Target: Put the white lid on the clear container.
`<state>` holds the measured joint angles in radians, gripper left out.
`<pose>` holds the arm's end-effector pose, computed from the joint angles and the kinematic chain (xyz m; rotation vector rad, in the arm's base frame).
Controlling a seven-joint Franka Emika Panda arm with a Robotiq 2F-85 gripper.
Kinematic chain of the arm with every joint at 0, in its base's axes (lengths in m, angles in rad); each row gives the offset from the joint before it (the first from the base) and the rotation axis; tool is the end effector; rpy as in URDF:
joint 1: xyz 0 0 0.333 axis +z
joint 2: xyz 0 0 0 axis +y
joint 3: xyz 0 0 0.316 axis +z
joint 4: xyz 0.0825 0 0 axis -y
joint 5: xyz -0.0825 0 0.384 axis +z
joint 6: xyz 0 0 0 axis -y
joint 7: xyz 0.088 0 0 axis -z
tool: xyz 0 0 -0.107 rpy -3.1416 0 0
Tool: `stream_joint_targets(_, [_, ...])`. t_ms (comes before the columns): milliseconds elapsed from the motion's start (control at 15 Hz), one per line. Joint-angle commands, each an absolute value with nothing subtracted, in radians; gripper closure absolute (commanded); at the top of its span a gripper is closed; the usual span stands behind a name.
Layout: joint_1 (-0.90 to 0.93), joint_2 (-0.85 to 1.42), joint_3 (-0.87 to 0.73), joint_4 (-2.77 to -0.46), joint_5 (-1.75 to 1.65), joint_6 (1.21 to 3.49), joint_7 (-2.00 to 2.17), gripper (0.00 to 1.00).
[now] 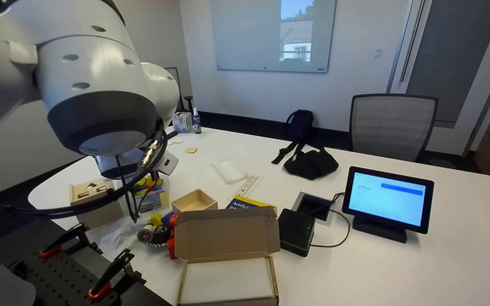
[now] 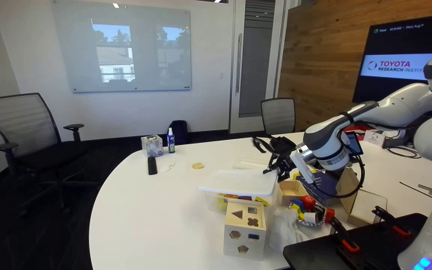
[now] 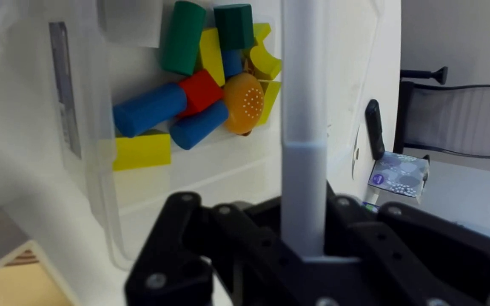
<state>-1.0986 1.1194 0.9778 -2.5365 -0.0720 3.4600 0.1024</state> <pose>0.4550 0.0438 0.1073 -2.1987 0.6649 -0.3320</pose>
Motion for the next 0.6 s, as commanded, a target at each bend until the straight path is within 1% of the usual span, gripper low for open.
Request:
stream_joint_targets(0, [-1.024, 1.001, 0.93, -2.557, -0.019, 3.43, 0.179, 0.99])
stream_joint_targets(533, [-0.929, 0.92, 0.852, -2.542, 0.015, 3.425, 0.218, 0.99])
